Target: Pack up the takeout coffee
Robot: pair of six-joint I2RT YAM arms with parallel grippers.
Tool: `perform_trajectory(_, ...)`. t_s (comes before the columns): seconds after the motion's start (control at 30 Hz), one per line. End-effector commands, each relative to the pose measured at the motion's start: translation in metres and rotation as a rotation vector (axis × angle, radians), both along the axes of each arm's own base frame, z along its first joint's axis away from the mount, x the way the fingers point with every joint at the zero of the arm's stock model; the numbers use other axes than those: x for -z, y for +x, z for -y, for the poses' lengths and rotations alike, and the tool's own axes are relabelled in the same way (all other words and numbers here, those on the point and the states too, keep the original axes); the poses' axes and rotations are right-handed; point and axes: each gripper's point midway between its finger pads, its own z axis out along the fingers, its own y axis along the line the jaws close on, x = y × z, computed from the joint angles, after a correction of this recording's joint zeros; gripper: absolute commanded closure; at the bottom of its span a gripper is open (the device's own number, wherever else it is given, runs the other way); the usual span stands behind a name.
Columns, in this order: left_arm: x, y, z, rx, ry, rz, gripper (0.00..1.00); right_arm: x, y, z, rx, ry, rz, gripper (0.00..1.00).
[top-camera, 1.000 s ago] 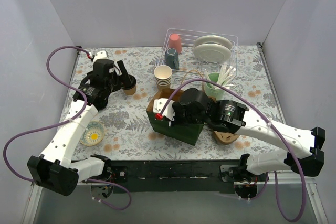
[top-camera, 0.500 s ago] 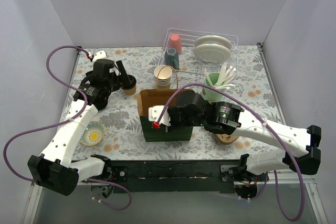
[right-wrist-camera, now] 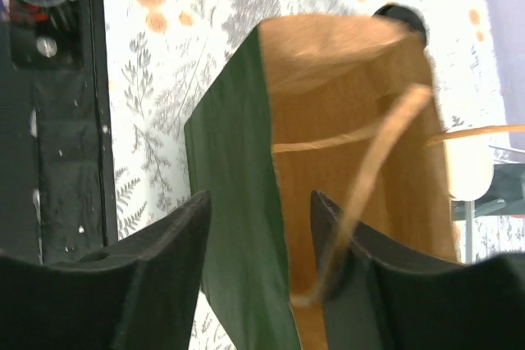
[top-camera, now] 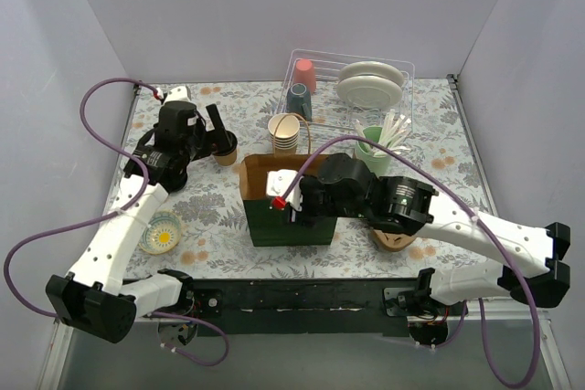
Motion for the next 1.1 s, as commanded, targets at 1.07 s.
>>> perform_trajectory(1.07, -0.025, -0.042, 0.016, 0.155, -0.102, 0.081, 0.02, 0.045, 0.101, 0.221, 1.494, 0.495, -0.43, 0.47)
